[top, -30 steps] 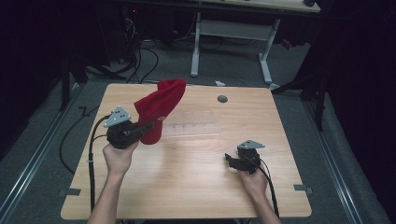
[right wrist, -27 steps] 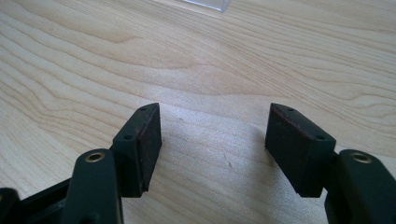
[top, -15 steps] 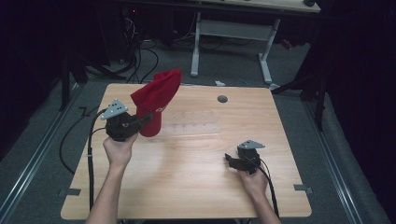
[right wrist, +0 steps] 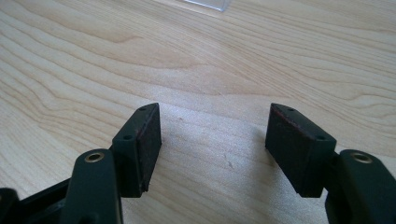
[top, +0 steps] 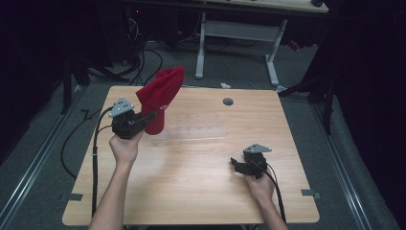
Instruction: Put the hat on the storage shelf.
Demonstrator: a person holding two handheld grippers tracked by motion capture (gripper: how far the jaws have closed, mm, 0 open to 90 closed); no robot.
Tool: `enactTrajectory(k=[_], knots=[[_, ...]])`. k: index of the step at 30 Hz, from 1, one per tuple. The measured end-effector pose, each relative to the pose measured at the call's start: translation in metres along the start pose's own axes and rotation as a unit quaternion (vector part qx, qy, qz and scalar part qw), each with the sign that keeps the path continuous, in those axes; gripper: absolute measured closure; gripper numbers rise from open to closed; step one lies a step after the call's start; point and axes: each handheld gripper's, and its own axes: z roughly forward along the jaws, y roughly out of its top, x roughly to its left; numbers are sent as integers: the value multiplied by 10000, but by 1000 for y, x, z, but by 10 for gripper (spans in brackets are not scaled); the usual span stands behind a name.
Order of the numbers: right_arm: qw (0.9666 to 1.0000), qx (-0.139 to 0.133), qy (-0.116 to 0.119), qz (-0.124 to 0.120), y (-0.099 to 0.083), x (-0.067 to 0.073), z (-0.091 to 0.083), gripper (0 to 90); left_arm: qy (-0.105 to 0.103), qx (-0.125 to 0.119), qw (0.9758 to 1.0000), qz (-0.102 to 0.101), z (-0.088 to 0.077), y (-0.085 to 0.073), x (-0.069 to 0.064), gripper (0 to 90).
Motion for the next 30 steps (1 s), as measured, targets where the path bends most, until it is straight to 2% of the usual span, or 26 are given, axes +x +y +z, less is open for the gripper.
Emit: enactTrajectory(k=[19, 30], knots=[[10000, -3, -4, -4, 0, 0, 0, 362, 107, 35, 9999, 90, 12, -7, 19, 846], [10000, -3, -3, 1, 0, 0, 0, 360, -10, -151, 9997, -181, 3, -6, 32, 844]])
